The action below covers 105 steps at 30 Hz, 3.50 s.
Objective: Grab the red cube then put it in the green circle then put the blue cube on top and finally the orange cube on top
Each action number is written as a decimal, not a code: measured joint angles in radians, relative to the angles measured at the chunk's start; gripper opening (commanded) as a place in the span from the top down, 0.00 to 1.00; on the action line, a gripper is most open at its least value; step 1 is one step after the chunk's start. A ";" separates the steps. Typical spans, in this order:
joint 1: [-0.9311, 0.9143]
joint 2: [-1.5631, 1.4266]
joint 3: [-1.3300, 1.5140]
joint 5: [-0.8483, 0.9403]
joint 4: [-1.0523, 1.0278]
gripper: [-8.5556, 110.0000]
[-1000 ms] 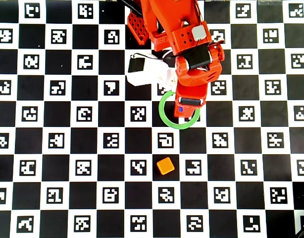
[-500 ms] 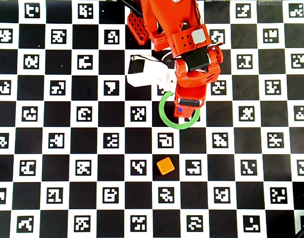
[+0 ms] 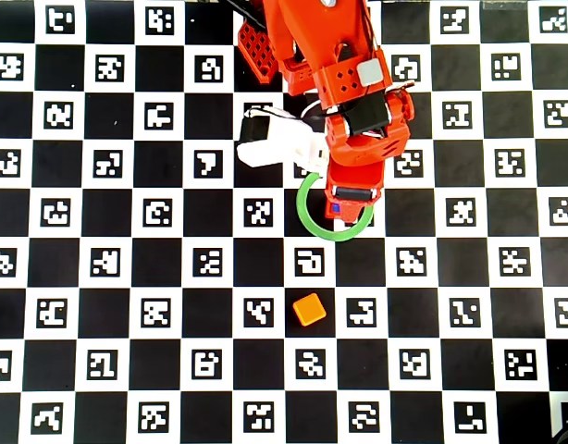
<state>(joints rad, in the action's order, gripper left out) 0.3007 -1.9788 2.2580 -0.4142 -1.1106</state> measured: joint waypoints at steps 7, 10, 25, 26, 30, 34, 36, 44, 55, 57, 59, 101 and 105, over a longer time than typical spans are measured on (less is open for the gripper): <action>-0.021 0.020 0.008 0.020 0.020 0.87; -0.028 0.023 0.012 0.021 0.029 0.87; -0.028 0.023 0.017 0.021 0.023 0.70; -0.028 0.023 0.017 0.021 0.023 0.68; -0.028 0.023 0.017 0.021 0.023 0.62; -0.028 0.023 0.017 0.021 0.011 0.56; -0.028 0.023 0.020 0.021 0.003 0.51; -0.028 0.023 0.026 0.011 -0.072 0.43; -0.028 0.021 -0.146 0.029 -0.333 0.43; -0.028 0.021 -0.199 0.029 -0.379 0.43; -0.028 0.021 -0.256 0.029 -0.414 0.43; -0.005 0.632 -0.973 -0.506 -0.402 0.44; -0.031 0.675 -0.991 -0.546 -0.382 0.45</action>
<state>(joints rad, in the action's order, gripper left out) 0.2700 -1.3039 1.2671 -0.9603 -1.4926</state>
